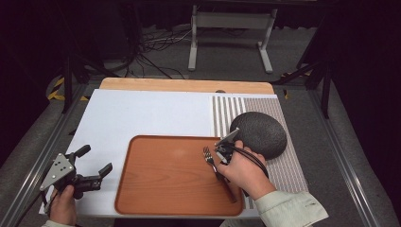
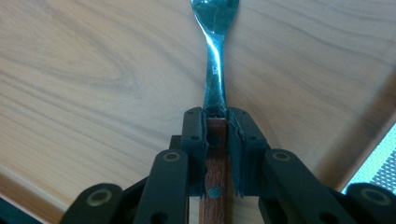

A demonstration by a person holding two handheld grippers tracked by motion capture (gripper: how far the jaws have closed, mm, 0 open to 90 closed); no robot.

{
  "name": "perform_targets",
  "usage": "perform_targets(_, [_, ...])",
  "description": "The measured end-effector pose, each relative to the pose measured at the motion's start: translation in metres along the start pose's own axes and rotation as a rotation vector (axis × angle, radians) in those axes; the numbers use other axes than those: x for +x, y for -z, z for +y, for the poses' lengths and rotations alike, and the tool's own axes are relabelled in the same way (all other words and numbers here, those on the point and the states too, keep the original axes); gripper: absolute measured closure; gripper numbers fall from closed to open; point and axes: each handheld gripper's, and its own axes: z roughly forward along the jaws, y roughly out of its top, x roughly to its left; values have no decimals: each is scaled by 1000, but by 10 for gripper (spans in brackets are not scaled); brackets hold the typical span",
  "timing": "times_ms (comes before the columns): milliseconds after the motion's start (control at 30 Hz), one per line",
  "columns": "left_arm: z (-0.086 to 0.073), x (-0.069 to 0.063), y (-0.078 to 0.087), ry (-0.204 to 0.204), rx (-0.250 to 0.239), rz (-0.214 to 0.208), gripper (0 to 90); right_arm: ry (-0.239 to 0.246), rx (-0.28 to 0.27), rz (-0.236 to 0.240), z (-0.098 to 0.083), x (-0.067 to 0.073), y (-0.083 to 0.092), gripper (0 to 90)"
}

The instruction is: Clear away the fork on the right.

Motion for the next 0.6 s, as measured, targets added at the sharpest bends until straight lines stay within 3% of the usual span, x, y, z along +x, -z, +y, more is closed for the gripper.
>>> perform_targets(167, [0, 0, 0, -1, -1, 2, 6, -1, 1, 2, 0, 0, 0, 769])
perform_targets(200, [0, 0, 0, -1, -1, 1, 6, 2, -13, 11, 0, 0, 1, 719])
perform_targets(467, [0, 0, 0, -1, -1, 2, 6, 50, -78, 11, -1, -3, 8, 569])
perform_targets(567, [0, 0, 0, -1, -2, 3, 6, 133, -197, 6, -2, -2, 11, 339])
perform_targets(600, [0, 0, 0, -1, 2, 1, 6, 154, -235, 4, -2, -2, 12, 312])
